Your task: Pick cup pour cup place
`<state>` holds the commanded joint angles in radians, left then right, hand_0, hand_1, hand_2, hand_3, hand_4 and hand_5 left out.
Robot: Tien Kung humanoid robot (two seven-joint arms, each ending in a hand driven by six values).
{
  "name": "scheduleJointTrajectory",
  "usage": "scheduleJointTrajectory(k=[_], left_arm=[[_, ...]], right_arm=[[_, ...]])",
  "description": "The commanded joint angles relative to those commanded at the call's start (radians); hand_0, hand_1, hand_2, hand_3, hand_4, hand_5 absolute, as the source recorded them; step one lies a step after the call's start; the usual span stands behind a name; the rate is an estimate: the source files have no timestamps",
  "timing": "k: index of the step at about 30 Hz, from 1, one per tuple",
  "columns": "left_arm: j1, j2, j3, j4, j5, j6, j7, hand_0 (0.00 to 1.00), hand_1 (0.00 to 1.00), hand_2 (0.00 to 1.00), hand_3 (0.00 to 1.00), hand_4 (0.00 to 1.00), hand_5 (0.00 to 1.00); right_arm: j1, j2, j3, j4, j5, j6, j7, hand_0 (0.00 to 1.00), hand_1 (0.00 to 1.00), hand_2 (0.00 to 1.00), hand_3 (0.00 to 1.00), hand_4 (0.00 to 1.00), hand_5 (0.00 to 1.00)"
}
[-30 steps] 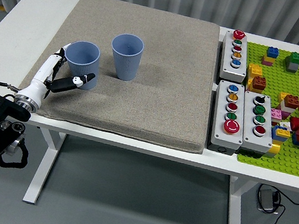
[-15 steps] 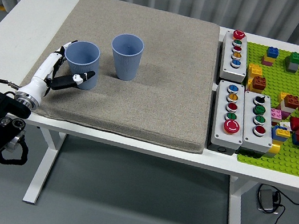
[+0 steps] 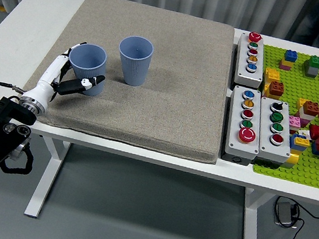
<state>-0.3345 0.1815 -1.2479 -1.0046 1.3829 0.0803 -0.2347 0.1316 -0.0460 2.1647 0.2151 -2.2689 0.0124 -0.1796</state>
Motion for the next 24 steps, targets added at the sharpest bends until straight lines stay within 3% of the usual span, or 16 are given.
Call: scheduleJointTrajectory(k=[3,4,9,10,16,17,22,23,24], left_arm=[[-0.004,-0.001,0.004,0.0,0.006,-0.003,0.002,0.871,0.819,0.967,0.998,0.934,0.353],[-0.005,-0.002,0.004,0.0,0.009,-0.004,0.003,0.776,0.768,0.913,0.95,0.925,0.343],[-0.009,-0.005,0.011,-0.003,0.019,-0.006,0.003,0.776,0.768,0.913,0.95,0.925,0.343],[-0.01,-0.005,0.011,-0.003,0.02,-0.006,0.003,0.667,0.714,0.889,0.872,0.899,0.3],[-0.011,-0.008,0.012,-0.001,0.029,-0.001,0.003,0.667,0.714,0.889,0.872,0.899,0.3],[-0.011,-0.009,0.011,0.0,0.028,0.0,0.003,0.582,0.648,0.847,0.838,0.882,0.287],[-0.013,-0.01,0.013,0.001,0.022,0.027,-0.001,0.582,0.648,0.847,0.838,0.882,0.287],[-0.013,-0.009,0.015,0.0,0.021,0.033,-0.001,0.511,0.572,0.696,0.724,0.816,0.221],[-0.014,-0.009,0.016,0.0,0.019,0.039,-0.003,0.511,0.572,0.696,0.724,0.816,0.221]], right_arm=[[0.001,0.0,-0.001,0.0,0.0,0.0,0.0,0.69,0.659,0.603,0.603,0.019,0.324],[0.002,0.0,-0.001,0.0,0.0,0.0,0.0,0.69,0.659,0.602,0.604,0.018,0.322],[0.003,-0.001,0.0,0.0,0.0,0.002,0.001,0.69,0.659,0.602,0.604,0.018,0.322],[0.003,-0.001,0.001,0.0,0.0,0.002,0.001,0.69,0.659,0.602,0.604,0.018,0.322],[0.004,-0.001,0.001,0.0,0.0,0.001,0.001,0.691,0.659,0.602,0.604,0.019,0.319],[0.004,-0.001,0.001,-0.001,0.0,0.001,0.001,0.69,0.659,0.602,0.604,0.019,0.319],[0.005,-0.002,0.001,-0.001,0.0,0.0,0.001,0.69,0.659,0.602,0.604,0.019,0.319],[0.006,-0.002,0.001,-0.001,0.0,0.0,0.001,0.69,0.659,0.602,0.604,0.019,0.319],[0.006,-0.002,0.001,-0.001,0.0,0.0,0.001,0.69,0.659,0.602,0.604,0.019,0.319]])
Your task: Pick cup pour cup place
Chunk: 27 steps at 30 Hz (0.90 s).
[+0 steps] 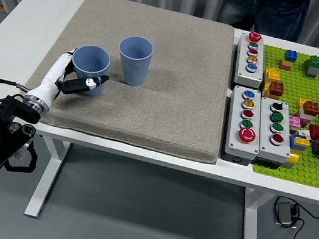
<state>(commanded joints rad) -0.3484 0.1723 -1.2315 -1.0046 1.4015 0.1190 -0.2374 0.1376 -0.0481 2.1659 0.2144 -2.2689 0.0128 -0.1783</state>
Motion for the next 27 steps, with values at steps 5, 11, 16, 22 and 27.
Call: scheduleJointTrajectory(k=[5,11,16,22,27], left_arm=[[-0.001,-0.002,0.004,0.002,-0.011,0.032,-0.008,0.455,0.514,0.613,0.624,0.768,0.168],[0.002,-0.004,0.007,-0.001,-0.011,0.031,-0.013,0.408,0.484,0.547,0.571,0.731,0.111],[0.006,-0.007,0.008,-0.009,-0.007,0.032,-0.017,0.408,0.484,0.547,0.571,0.731,0.111],[0.012,-0.005,-0.003,-0.036,0.015,0.031,-0.013,0.384,0.467,0.524,0.554,0.766,0.155],[-0.002,0.022,-0.026,-0.075,0.092,0.031,-0.008,0.385,0.466,0.52,0.549,0.776,0.161]], right_arm=[[0.0,0.0,0.0,0.0,0.0,0.001,0.0,0.691,0.659,0.602,0.604,0.019,0.318],[0.0,0.0,0.002,0.0,0.0,0.001,0.0,0.691,0.659,0.602,0.603,0.018,0.318],[-0.001,0.0,0.003,0.0,0.0,0.001,0.0,0.691,0.659,0.602,0.603,0.018,0.318],[-0.001,-0.001,0.004,0.0,0.0,0.001,0.001,0.691,0.659,0.602,0.604,0.019,0.319],[-0.004,-0.002,0.002,-0.001,0.0,0.0,0.0,0.691,0.659,0.602,0.604,0.019,0.318]])
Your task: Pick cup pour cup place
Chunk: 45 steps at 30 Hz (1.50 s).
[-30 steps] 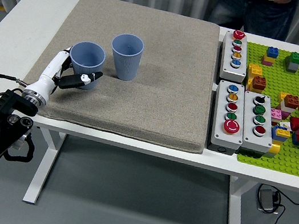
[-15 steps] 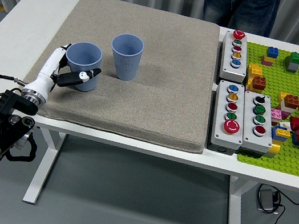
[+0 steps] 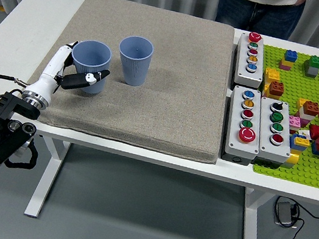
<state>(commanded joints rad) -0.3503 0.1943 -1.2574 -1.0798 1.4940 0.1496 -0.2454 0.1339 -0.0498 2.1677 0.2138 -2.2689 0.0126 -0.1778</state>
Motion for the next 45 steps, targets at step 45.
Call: scheduleJointTrajectory(k=[45], left_arm=[[-0.299,0.148,0.158,0.118,0.316,-0.06,0.049,0.406,0.469,0.515,0.545,0.726,0.107]], right_arm=[[0.017,-0.013,-0.027,-0.004,0.0,-0.007,-0.002,0.691,0.659,0.603,0.603,0.017,0.317]])
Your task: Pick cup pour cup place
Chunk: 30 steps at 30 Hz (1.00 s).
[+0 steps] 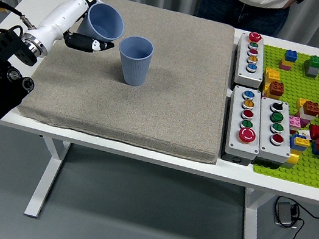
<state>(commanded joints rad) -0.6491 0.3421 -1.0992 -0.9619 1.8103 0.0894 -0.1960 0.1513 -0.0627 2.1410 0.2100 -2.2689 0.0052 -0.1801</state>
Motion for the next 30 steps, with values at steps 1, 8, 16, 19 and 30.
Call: scheduleJointTrajectory(k=[1,8,16,19,30], left_arm=[[-0.007,0.0,0.005,0.004,0.007,-0.003,0.002,0.406,0.469,0.515,0.545,0.726,0.107],[-0.038,0.001,0.023,0.021,0.05,-0.009,0.008,0.405,0.467,0.514,0.543,0.726,0.106],[-0.063,0.006,0.048,0.039,0.124,0.0,0.011,0.4,0.465,0.512,0.543,0.726,0.111],[-0.071,0.009,0.061,0.042,0.154,0.003,0.011,0.399,0.466,0.511,0.541,0.725,0.111],[-0.103,0.021,0.108,0.06,0.236,0.011,0.024,0.398,0.464,0.508,0.54,0.721,0.109]], right_arm=[[0.001,0.0,-0.001,0.0,0.0,0.0,0.0,0.691,0.659,0.603,0.603,0.017,0.317],[0.006,-0.003,-0.005,-0.001,0.0,0.0,-0.001,0.691,0.659,0.603,0.603,0.017,0.317],[0.008,-0.004,-0.007,-0.001,0.0,-0.002,-0.001,0.691,0.659,0.602,0.603,0.017,0.318],[0.008,-0.004,-0.007,-0.001,0.0,-0.001,-0.001,0.691,0.659,0.603,0.603,0.017,0.318],[0.0,-0.004,-0.008,-0.001,0.0,0.001,-0.001,0.691,0.659,0.602,0.603,0.017,0.317]])
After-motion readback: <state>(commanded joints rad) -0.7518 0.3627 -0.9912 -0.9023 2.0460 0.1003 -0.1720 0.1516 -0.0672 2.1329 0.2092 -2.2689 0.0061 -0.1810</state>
